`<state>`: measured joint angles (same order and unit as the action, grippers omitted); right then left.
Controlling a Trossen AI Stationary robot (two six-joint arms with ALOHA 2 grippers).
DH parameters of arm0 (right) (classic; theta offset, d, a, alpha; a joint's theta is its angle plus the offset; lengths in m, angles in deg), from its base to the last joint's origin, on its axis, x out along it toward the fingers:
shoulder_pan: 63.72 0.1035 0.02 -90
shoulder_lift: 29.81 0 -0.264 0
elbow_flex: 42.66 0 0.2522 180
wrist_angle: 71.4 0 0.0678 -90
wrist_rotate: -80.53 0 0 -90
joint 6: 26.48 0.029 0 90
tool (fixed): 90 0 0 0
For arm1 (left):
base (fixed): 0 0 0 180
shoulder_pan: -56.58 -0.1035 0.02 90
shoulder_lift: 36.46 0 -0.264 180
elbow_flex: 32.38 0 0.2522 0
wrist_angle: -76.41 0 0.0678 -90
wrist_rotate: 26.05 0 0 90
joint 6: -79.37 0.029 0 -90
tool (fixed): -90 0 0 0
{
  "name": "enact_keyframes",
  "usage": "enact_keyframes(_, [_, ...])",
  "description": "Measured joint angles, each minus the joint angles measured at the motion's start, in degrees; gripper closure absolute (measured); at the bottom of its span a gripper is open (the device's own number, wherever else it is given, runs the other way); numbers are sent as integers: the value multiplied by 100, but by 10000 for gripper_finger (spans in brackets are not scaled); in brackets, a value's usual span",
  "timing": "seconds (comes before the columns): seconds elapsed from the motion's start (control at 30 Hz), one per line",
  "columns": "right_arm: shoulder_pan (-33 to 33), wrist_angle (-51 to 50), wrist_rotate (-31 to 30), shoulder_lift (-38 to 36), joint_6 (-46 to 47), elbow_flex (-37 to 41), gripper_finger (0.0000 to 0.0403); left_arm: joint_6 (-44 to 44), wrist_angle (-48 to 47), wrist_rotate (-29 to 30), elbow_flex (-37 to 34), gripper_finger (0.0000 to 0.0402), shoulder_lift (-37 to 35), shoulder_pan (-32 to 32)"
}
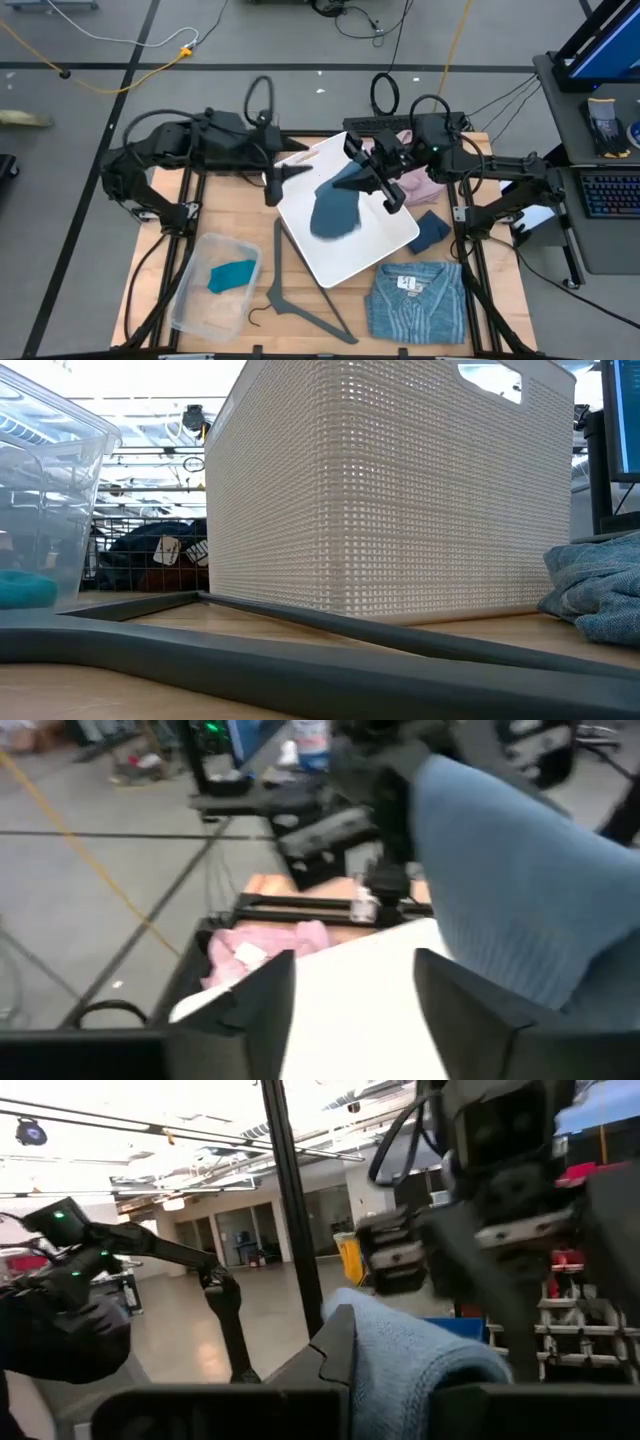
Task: Pick & Place Cloths
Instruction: Put the left blue sock into the transparent bin
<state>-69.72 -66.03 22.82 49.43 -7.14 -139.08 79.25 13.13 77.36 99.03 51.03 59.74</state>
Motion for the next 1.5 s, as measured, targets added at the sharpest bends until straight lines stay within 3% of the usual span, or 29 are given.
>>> enact_keyframes(0.23, [-39,-227,-104,2,-71,0,403,121,1,-184,-7,110,47,194])
enact_keyframes(0.43, [-42,-235,-92,2,-77,0,403,140,-152,-127,-7,73,52,271])
enact_keyframes(0.7, [-78,-395,-76,2,-141,0,403,13,-666,235,-7,75,-31,273])
enact_keyframes(1.03, [-227,-427,-77,2,-202,0,403,-393,-640,-210,0,70,-156,425])
enact_keyframes(1.5, [-219,-356,-76,31,-263,0,403,157,70,-290,-3,66,530,85])
